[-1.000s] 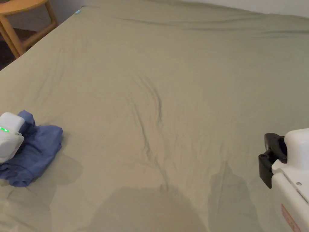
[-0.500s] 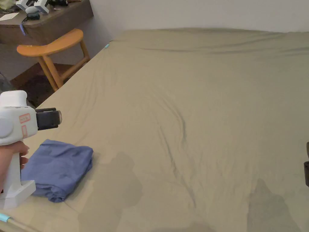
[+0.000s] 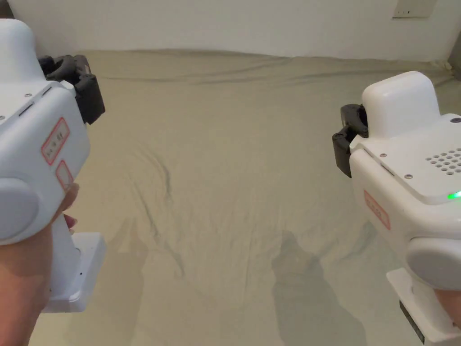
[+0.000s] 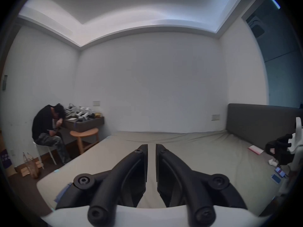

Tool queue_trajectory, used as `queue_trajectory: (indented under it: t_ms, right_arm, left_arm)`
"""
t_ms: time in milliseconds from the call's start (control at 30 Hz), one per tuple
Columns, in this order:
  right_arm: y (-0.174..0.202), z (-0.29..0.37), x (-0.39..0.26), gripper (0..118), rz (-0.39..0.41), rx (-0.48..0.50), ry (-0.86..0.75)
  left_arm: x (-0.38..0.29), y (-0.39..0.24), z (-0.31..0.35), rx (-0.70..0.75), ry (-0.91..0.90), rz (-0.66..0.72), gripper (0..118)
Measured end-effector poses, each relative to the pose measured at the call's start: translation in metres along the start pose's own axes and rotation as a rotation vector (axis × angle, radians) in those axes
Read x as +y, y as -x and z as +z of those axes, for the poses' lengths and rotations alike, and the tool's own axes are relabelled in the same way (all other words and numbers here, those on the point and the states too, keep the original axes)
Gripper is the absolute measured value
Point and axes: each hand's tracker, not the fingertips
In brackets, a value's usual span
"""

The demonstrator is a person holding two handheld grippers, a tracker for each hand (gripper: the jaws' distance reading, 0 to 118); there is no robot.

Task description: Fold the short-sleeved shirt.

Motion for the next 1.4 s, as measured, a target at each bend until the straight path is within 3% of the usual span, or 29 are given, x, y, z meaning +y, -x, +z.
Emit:
queue_trajectory:
  t_ms: [33, 100, 233, 367, 433, 500, 633, 1000, 1400]
  right_arm:
    - [-0.001, 0.006, 0.0, 2, 0.0, -0.012, -0.017]
    - [-0.002, 0.019, 0.0, 2, -0.002, -0.034, -0.045]
    - [-0.006, 0.039, -0.006, 2, -0.102, -0.044, -0.109]
    - [-0.004, 0.049, -0.013, 2, -0.101, -0.087, -0.109]
    - [-0.003, 0.051, -0.02, 2, -0.095, -0.096, -0.105]
    - [0.0, 0.05, -0.026, 2, -0.067, -0.104, -0.091]
    - [0.002, 0.05, -0.033, 2, -0.071, -0.103, -0.082]
    - [0.005, 0.054, -0.033, 2, -0.078, -0.097, -0.106]
    - [0.001, 0.054, -0.039, 2, -0.097, -0.117, -0.09]
  left_arm:
    - [-0.001, -0.012, 0.003, -0.011, -0.001, 0.005, 0]
    - [-0.006, -0.035, 0.015, 0.01, -0.083, 0.036, 0]
    - [-0.014, -0.064, 0.031, -0.006, -0.129, -0.008, 0]
    - [-0.04, -0.079, 0.035, -0.066, -0.132, -0.106, 0]
    - [-0.057, -0.082, 0.029, -0.122, -0.052, -0.174, 0]
    - [-0.066, -0.087, 0.03, -0.068, -0.01, -0.201, 0]
    - [-0.062, -0.085, 0.04, -0.073, -0.038, -0.139, 0]
    - [-0.059, -0.1, 0.039, -0.018, -0.057, -0.227, 0]
    - [-0.058, -0.102, 0.045, -0.043, -0.077, -0.173, 0]
